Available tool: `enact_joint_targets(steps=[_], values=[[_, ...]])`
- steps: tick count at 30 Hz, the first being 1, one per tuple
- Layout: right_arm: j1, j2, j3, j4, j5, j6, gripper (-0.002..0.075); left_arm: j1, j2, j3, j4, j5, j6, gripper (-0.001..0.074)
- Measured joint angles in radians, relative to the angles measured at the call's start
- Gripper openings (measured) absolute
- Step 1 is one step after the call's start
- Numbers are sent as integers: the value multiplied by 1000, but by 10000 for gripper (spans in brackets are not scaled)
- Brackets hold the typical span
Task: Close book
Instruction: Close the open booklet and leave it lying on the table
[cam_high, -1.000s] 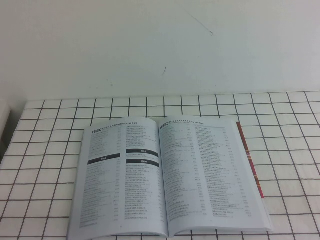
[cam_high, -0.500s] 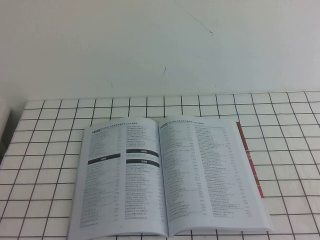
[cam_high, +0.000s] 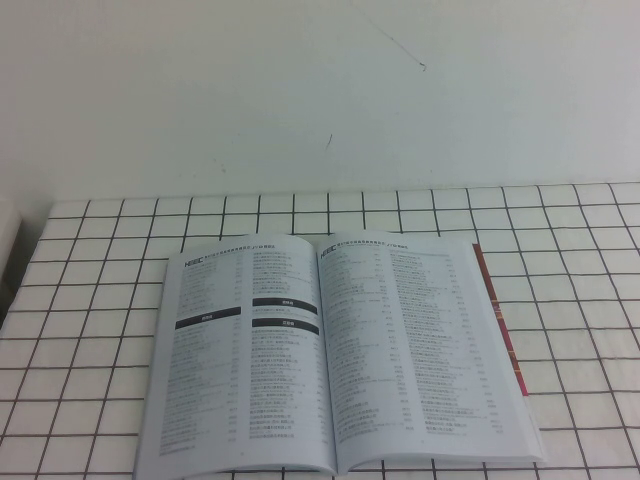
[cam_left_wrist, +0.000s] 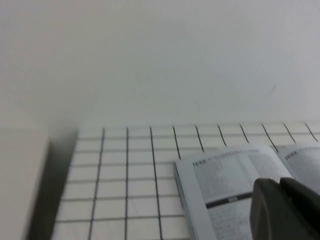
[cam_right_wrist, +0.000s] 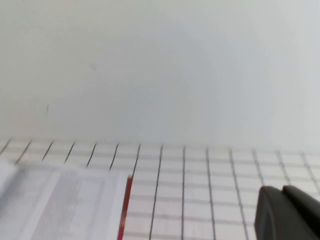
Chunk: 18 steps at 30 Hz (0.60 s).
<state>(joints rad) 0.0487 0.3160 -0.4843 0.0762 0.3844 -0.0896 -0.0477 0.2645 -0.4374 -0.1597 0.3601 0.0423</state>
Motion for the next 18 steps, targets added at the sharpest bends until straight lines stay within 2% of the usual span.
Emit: enact_joint_targets(steps=[4, 13, 18], values=[[0, 230, -55, 243, 93, -288, -3, 0, 186, -25, -141, 32, 20, -4], [3, 751, -66, 938, 126, -1142, -3, 0, 595, -30, -409, -17, 215, -4], [96, 999, -72, 1182, 68, -1406, -3, 0, 813, -54, -486, -55, 290, -4]])
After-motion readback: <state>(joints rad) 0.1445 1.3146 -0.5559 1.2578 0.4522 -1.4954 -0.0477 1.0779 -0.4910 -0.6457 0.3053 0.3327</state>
